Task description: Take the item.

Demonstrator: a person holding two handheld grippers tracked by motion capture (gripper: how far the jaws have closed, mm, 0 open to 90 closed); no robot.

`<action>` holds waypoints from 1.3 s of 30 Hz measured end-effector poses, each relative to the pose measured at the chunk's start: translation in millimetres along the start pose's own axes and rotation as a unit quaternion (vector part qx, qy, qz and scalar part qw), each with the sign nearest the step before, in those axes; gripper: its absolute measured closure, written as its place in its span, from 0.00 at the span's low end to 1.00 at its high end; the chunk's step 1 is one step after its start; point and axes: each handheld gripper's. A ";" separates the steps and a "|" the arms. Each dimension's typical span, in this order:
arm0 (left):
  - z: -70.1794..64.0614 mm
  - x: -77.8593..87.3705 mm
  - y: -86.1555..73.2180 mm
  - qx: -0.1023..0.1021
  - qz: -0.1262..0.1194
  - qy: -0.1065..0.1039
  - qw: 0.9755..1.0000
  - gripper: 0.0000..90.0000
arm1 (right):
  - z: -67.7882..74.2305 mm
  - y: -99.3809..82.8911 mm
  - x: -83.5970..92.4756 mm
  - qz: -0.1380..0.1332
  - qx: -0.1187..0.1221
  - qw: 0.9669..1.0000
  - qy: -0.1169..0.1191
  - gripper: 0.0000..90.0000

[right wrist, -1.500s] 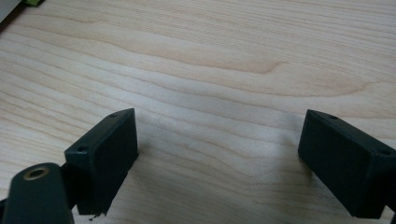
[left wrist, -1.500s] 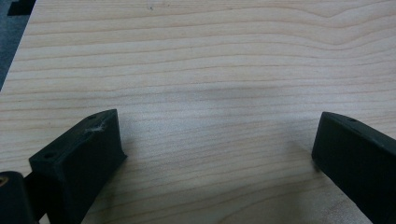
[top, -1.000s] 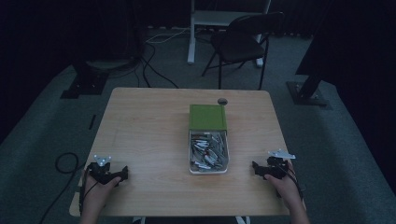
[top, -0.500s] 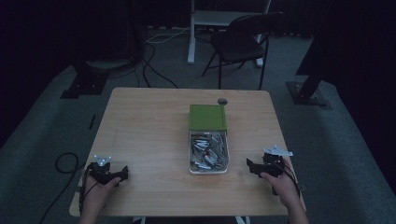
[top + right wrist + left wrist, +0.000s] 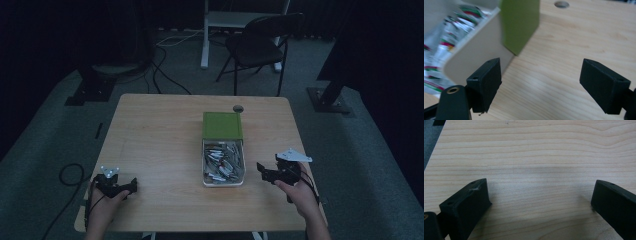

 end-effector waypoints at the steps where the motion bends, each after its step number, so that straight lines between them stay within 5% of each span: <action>1: 0.0 0.0 0.0 0.000 0.000 0.000 1.000 0.03 | 4.0 3.3 2.1 -0.004 0.005 1.000 0.008 0.19; 23: 0.0 -0.1 0.0 0.000 -0.001 0.000 1.000 0.02 | 61.0 33.9 21.2 -0.050 0.092 0.990 0.097 0.26; 32: 0.0 -0.1 0.0 0.000 -0.001 0.000 1.000 0.03 | 74.1 32.7 12.1 -0.016 0.116 0.987 0.114 0.38; 39: 0.0 -0.1 0.0 0.000 -0.001 0.000 1.000 0.02 | 86.0 27.7 4.3 -0.004 0.144 0.980 0.136 0.47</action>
Point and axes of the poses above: each handheld gripper's, and its own axes: x roughly backward along the jaws, y roughly out of its top, z roughly to its left, and after that the axes turned 8 degrees about -x, right-handed
